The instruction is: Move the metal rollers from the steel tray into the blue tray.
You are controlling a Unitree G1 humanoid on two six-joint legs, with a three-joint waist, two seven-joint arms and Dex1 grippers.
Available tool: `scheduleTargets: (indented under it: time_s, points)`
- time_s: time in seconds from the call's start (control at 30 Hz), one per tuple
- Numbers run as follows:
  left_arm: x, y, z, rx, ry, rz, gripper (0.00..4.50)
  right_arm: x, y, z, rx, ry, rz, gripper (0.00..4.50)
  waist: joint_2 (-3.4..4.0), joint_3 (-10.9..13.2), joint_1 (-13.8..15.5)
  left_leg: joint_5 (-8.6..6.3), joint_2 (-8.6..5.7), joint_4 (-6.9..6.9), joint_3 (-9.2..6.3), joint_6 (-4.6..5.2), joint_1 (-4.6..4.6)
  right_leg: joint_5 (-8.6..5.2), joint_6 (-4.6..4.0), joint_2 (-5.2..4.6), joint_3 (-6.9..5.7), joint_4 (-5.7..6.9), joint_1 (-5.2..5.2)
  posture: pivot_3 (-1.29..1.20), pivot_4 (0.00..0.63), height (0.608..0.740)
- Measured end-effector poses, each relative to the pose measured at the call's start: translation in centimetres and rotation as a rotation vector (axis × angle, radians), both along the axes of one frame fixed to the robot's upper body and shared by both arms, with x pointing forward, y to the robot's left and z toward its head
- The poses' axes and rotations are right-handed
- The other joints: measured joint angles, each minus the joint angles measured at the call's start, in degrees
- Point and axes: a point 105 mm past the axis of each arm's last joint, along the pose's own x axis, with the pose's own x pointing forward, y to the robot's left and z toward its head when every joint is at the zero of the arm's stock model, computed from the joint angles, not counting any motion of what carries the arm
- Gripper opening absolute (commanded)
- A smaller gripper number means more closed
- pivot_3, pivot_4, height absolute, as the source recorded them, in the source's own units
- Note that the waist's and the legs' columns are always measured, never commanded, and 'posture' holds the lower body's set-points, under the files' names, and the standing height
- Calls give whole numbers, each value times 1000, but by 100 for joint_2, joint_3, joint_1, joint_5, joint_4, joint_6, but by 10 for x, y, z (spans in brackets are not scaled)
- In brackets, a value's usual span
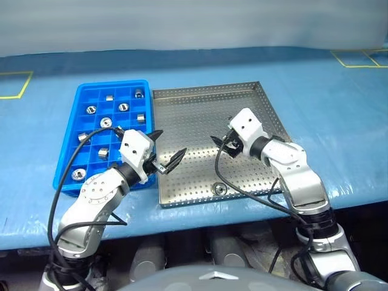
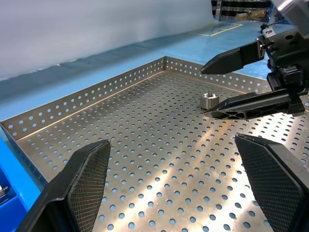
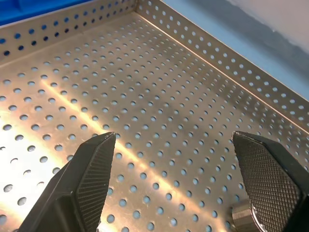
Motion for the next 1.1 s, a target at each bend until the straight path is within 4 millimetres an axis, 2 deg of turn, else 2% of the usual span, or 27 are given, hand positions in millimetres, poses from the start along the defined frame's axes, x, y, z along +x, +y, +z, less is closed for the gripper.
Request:
scheduleTargets:
  time_s: [0.2, 0.4, 0.53, 0.67, 0.77, 0.9, 0.97, 1.1]
  points:
    - [-3, 9, -9, 14, 30, 36, 4500, -42, -6, -12, -111, 175, 189, 4079, -1, 0, 73, -5, 5, -2, -1, 7, -3, -4, -2, 0, -5, -6, -1, -114, 150, 740]
    - [-3, 6, -8, 14, 26, 28, 4500, -65, -22, 2, -416, 131, 483, 4079, -4, 3, 71, -11, 1, 14, 16, 18, -2, -21, 24, -5, 3, -15, 6, -114, 150, 740]
    - [-1, 3, -6, 26, 13, 21, 4500, -84, -23, -15, -657, 176, 710, 4079, -4, 3, 63, -10, 3, 17, 19, 17, 2, -21, 24, -1, 6, -11, 6, -142, 150, 740]
    - [0, 3, -6, 29, 9, 20, 4500, -97, -16, -31, -769, 190, 905, 4079, -6, 4, 57, -10, 5, 17, 20, 17, 3, -20, 24, -2, 8, -10, 5, -143, 150, 740]
    - [0, 4, -6, 31, 8, 22, 4500, -94, -13, -41, -839, 171, 971, 4079, -7, 5, 55, -11, 4, 23, 25, 17, 1, -7, 1, -4, 12, -10, 4, -125, 150, 740]
    - [0, 4, -6, 32, 8, 25, 4500, -76, -11, -39, -917, 111, 976, 4079, -9, 6, 72, -10, 4, 30, 25, 17, 1, -3, -5, -4, 13, -8, 5, -113, 150, 740]
    - [-1, 6, -9, 32, 19, 31, 4500, -73, -8, -36, -927, 92, 983, 4079, -9, 7, 64, -10, 4, 31, 29, 17, 1, -2, -6, -4, 18, -4, 2, -113, 150, 740]
    - [-1, 8, -10, 32, 23, 43, 4500, -69, 3, -15, -945, 11, 1005, 4079, -8, 9, 59, -8, 7, 34, 29, 14, 2, 5, -14, -1, 18, -1, 0, -113, 150, 740]
